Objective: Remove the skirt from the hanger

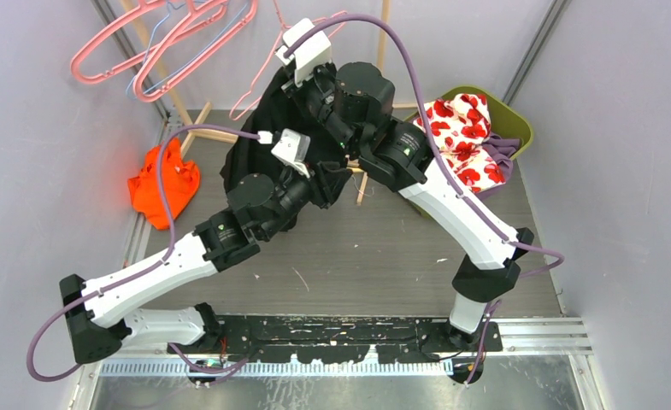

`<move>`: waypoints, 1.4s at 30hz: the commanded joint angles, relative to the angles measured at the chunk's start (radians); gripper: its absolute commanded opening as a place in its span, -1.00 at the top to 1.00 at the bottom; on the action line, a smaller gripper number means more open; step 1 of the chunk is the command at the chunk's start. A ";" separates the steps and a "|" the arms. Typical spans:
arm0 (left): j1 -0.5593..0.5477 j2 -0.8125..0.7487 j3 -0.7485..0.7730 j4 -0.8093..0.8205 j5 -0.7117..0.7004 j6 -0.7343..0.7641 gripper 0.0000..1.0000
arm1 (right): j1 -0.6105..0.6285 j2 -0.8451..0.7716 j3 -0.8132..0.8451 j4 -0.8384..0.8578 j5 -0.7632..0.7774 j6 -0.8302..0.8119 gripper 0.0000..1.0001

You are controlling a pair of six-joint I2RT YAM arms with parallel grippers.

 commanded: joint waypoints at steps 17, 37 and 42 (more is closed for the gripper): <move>0.028 0.095 -0.114 0.171 -0.156 -0.178 0.20 | -0.007 -0.105 0.001 0.099 -0.006 -0.010 0.98; 0.155 0.390 0.029 0.349 -0.141 -0.178 0.13 | 0.022 -0.219 -0.072 0.020 -0.175 0.098 0.98; 0.160 0.348 0.025 0.299 -0.097 -0.134 0.25 | 0.028 -0.243 -0.066 0.030 -0.187 0.112 0.98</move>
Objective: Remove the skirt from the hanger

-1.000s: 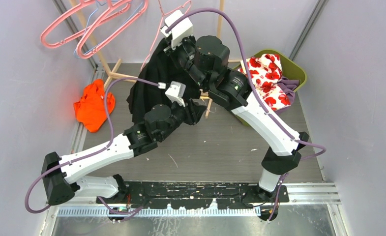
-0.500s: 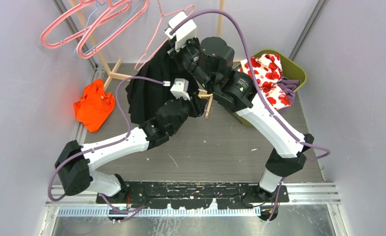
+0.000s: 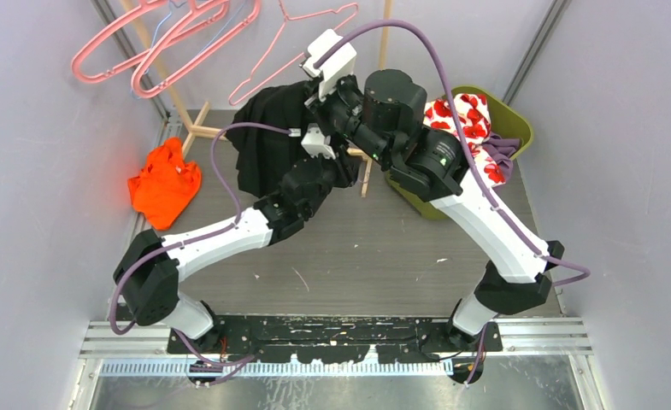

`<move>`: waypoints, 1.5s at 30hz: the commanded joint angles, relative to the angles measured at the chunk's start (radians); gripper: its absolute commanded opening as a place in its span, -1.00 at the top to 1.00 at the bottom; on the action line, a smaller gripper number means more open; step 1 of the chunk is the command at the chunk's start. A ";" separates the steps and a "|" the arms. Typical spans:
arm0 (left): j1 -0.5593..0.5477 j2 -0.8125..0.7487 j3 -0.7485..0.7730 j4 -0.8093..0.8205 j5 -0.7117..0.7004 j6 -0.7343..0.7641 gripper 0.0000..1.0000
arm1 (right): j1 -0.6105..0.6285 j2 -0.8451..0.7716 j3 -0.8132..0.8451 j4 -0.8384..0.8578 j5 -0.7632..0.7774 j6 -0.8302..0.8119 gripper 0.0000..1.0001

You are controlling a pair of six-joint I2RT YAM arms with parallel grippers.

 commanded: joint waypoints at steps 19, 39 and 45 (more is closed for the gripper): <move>0.018 -0.559 -0.009 -0.808 0.598 0.182 1.00 | -0.047 0.078 0.105 0.366 0.334 -0.203 0.98; 0.017 -0.857 0.061 -1.309 0.849 0.233 1.00 | -0.252 0.085 0.147 0.514 0.544 -0.303 0.98; 0.017 -0.826 0.046 -1.209 1.058 0.163 1.00 | -0.282 0.016 0.102 0.569 0.557 -0.348 0.98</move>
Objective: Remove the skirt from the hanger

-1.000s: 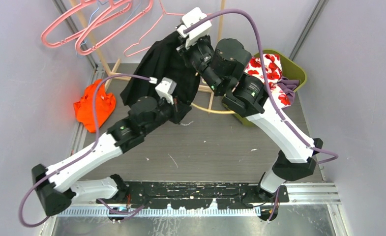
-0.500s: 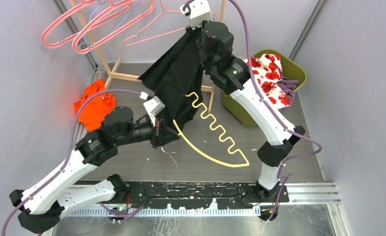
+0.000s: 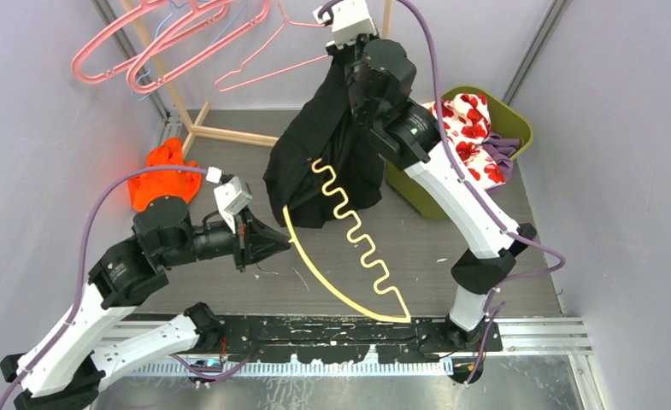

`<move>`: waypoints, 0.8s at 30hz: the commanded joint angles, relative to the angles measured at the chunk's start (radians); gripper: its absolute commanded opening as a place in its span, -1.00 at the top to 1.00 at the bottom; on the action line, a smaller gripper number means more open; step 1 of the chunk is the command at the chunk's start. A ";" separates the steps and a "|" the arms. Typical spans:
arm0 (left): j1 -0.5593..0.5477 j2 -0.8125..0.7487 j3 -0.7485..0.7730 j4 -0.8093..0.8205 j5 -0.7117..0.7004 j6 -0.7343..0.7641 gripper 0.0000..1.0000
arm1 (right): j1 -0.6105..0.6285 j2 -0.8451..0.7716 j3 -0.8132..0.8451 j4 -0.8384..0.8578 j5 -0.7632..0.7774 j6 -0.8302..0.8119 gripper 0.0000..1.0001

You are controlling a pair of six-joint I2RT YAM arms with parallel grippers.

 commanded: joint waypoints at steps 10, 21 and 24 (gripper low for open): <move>-0.016 0.255 0.183 0.133 0.432 -0.128 1.00 | -0.089 -0.185 -0.235 0.090 -0.169 0.424 0.98; -0.055 0.556 0.576 0.190 0.529 -0.075 1.00 | -0.047 -0.274 -0.301 -0.018 -0.465 0.471 0.98; -0.055 0.534 0.600 0.174 0.479 -0.054 1.00 | -0.046 -0.316 -0.355 -0.021 -0.372 0.418 0.98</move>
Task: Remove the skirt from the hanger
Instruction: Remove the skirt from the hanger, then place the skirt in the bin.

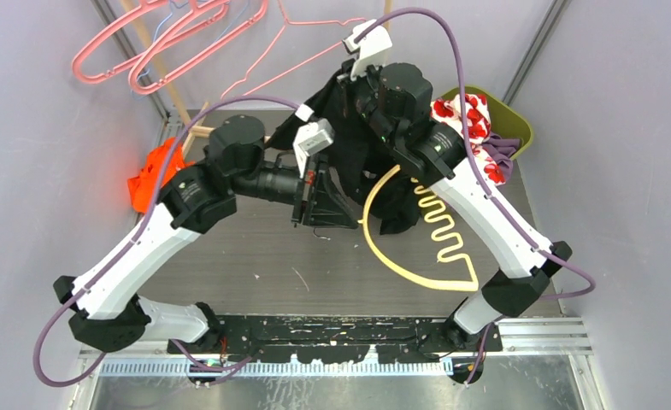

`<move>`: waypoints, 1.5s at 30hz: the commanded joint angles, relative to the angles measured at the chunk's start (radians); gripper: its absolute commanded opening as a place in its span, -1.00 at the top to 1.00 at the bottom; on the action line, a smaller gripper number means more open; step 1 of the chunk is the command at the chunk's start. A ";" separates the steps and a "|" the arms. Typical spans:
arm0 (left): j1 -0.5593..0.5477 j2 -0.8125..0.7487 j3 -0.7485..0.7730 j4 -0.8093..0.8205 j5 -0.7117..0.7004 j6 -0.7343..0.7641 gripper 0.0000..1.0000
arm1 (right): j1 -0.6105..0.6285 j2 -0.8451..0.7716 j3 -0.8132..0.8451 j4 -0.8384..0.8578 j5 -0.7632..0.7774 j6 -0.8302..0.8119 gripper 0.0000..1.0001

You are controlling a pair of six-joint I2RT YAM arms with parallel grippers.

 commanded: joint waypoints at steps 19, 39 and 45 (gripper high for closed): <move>-0.008 -0.568 -0.209 -0.267 -0.638 0.046 1.00 | -0.168 -0.002 0.241 0.529 0.475 -0.605 0.98; -0.009 -0.378 -0.151 -0.264 -0.605 0.181 1.00 | -0.658 0.318 0.454 0.355 0.412 -0.249 0.98; -0.004 -0.313 -0.161 -0.221 -0.743 0.218 1.00 | -0.657 0.408 0.492 0.271 0.352 -0.097 0.98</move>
